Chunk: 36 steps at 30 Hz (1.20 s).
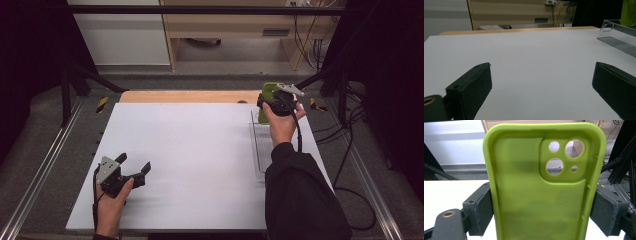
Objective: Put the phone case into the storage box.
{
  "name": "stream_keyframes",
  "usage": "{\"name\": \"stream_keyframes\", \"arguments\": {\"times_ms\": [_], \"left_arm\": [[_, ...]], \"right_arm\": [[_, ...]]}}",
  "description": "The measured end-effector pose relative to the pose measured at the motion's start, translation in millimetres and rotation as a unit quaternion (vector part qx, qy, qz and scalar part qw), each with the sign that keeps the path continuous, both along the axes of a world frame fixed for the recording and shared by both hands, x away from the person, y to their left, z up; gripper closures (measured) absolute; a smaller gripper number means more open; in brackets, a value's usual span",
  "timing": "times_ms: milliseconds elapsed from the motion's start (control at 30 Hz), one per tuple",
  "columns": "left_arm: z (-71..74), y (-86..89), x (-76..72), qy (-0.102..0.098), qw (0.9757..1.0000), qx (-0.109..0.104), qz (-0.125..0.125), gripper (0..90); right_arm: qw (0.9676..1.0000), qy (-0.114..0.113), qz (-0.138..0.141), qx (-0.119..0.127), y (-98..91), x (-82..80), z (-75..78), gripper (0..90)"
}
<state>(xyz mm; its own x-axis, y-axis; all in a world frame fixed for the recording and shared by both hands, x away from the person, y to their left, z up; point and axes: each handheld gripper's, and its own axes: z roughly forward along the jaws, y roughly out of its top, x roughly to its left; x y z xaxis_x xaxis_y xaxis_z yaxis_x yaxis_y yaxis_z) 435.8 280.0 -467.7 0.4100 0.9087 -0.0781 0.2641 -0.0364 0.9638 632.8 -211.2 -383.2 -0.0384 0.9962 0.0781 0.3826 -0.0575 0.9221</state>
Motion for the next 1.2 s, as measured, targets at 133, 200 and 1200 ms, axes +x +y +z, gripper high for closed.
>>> {"name": "stream_keyframes", "arguments": {"times_ms": [133, 200, 1200], "left_arm": [[-0.3, -1.0, 0.1, 0.0, 1.0, 0.002, -0.003, 1.9], [-0.5, -0.3, 0.3, 0.002, 1.0, 0.0, -0.004, 1.9], [0.3, 1.5, -0.3, 0.0, 1.0, -0.005, -0.003, 2.0]], "right_arm": [[1.0, 0.002, -0.005, 0.006, 0.2, 5.8, -6.5, 16.4], [1.0, 0.004, -0.007, 0.003, 0.2, 7.9, -10.0, 16.3], [0.9994, 0.022, -0.01, -0.024, 9.3, 19.6, -41.7, 16.2]]}}
